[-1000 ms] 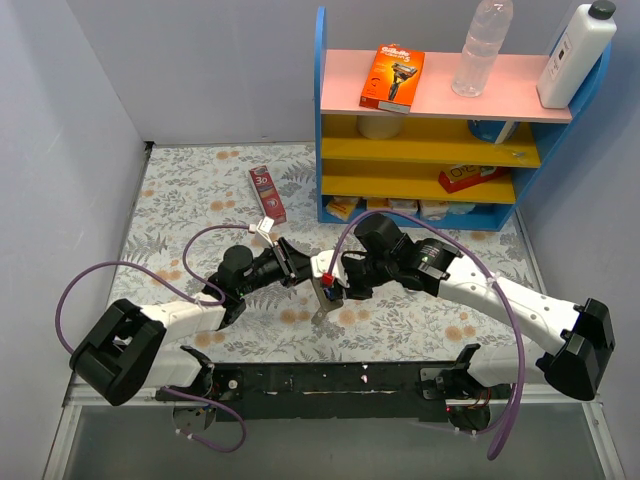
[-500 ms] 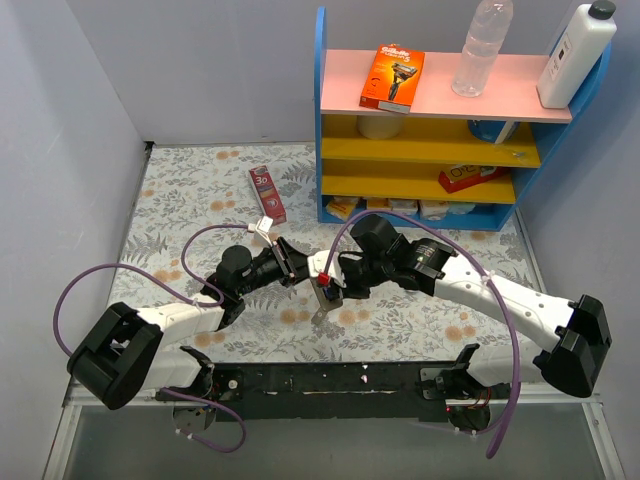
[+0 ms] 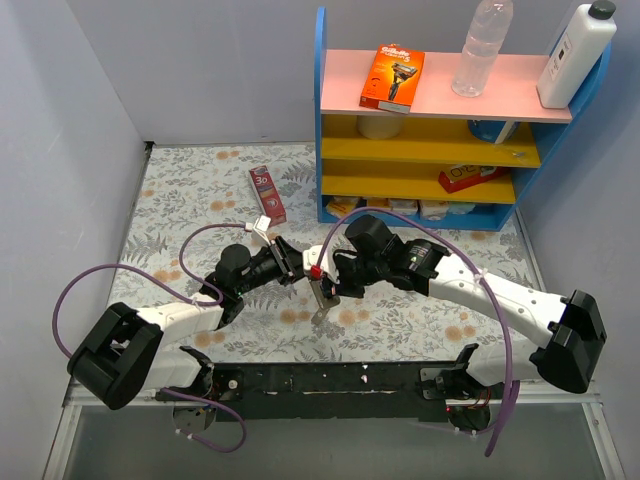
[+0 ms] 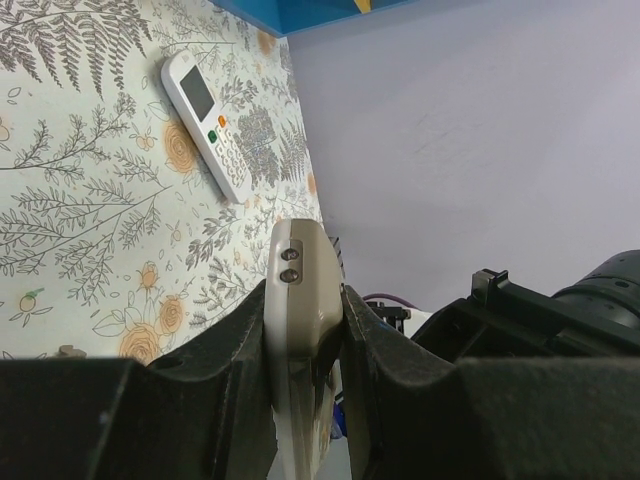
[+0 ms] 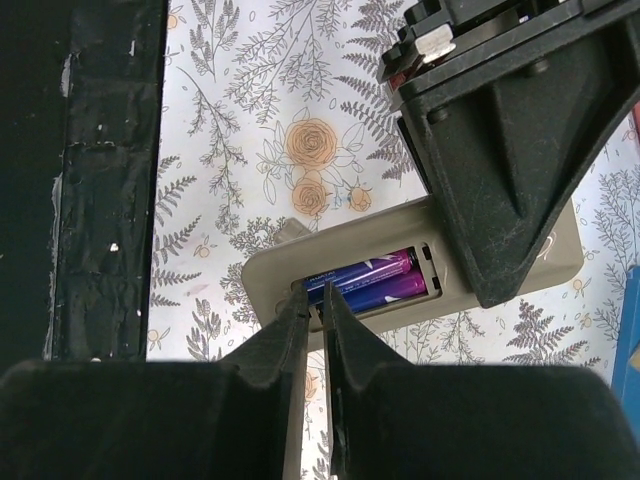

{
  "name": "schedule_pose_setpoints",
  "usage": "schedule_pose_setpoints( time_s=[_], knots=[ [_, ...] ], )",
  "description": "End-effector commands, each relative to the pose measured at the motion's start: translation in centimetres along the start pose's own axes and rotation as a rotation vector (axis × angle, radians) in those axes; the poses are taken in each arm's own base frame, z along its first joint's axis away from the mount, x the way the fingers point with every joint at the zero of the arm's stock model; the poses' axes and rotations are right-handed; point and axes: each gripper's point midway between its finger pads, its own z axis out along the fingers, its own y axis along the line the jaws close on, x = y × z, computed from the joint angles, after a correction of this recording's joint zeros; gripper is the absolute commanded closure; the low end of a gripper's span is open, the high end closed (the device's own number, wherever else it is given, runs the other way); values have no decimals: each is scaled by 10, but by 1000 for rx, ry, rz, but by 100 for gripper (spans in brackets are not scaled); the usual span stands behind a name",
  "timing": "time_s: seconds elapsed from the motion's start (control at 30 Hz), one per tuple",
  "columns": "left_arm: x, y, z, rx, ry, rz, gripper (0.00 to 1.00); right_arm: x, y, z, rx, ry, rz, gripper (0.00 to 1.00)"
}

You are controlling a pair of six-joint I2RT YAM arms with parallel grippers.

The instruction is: Load the batteries into the remote control

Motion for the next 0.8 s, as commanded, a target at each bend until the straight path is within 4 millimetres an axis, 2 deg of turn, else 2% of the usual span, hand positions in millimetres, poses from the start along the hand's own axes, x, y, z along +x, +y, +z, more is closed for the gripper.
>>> schedule_pose_setpoints(
  time_s=[0.0,0.47,0.6,0.7,0.73,0.77],
  knots=[
    [-5,-51,-3,151,5,51,100,-15,-22,10,79,-51,-9,85],
    [-3,-67,-8,214,7,57,100,-13,-40,29,153,-76,51,90],
    [-4,-69,-9,221,2,84,100,-13,-38,35,126,-66,98,88],
    [-5,-57,-11,181,-25,153,100,-19,-38,31,124,-71,143,87],
    [-7,-42,-9,119,-41,189,100,-21,-37,29,130,-77,171,86],
    [-7,-35,-9,92,-45,208,100,-25,-38,26,138,-89,184,85]
  ],
)
